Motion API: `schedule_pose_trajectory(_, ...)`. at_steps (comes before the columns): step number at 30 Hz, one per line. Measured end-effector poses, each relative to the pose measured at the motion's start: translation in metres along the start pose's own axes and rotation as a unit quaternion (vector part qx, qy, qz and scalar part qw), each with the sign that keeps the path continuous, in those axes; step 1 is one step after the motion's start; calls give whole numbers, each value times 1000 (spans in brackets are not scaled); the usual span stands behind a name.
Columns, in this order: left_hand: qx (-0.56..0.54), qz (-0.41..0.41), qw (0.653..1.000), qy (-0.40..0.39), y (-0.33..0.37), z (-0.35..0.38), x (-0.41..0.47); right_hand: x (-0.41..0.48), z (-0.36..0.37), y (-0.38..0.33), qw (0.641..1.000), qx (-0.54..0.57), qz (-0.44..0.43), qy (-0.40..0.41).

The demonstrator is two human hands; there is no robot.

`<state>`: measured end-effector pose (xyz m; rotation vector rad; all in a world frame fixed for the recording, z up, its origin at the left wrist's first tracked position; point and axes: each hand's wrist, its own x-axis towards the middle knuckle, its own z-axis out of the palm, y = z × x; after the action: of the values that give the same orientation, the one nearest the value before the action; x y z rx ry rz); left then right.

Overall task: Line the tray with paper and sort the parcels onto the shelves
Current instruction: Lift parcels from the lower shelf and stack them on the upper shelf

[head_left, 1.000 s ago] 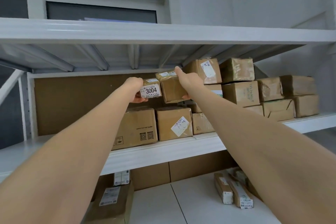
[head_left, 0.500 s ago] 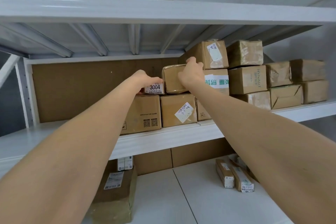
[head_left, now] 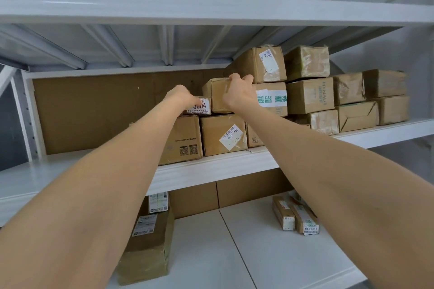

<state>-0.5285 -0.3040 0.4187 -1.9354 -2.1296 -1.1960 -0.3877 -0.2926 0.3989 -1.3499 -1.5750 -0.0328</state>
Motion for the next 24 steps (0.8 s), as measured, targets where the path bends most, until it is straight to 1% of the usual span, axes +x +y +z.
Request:
schedule_pose_trajectory(4, 33, 1, 998, 57, 4, -3, -9, -6, -7, 1, 1000, 3, -12, 19)
schedule_pose_trajectory(6, 38, 15, 995, 91, 8, -4, -17, -10, -10, 1, 999, 7, -22, 25)
schedule_pose_trajectory(12, -15, 104, 979, 173, 23, 2, -44, -30, -18, 8, 998, 14, -22, 52)
schedule_pose_trajectory(15, -21, 169, 964, 203, 34, 14, -65, -41, -23, 18, 997, 17, -25, 74)
schedule_pose_trajectory(18, -37, 222, 954, 197, 44, 35, -86, -54, -29, 37, 994, 12, -38, 98)
schedule_pose_trajectory(21, -39, 260, 948, 181, 53, 61, -106, -69, -36, 62, 994, -6, -25, 106)
schedule_pose_trajectory(24, -52, 289, 945, 145, 60, 89, -124, -87, -42, 93, 993, -18, -12, 115)
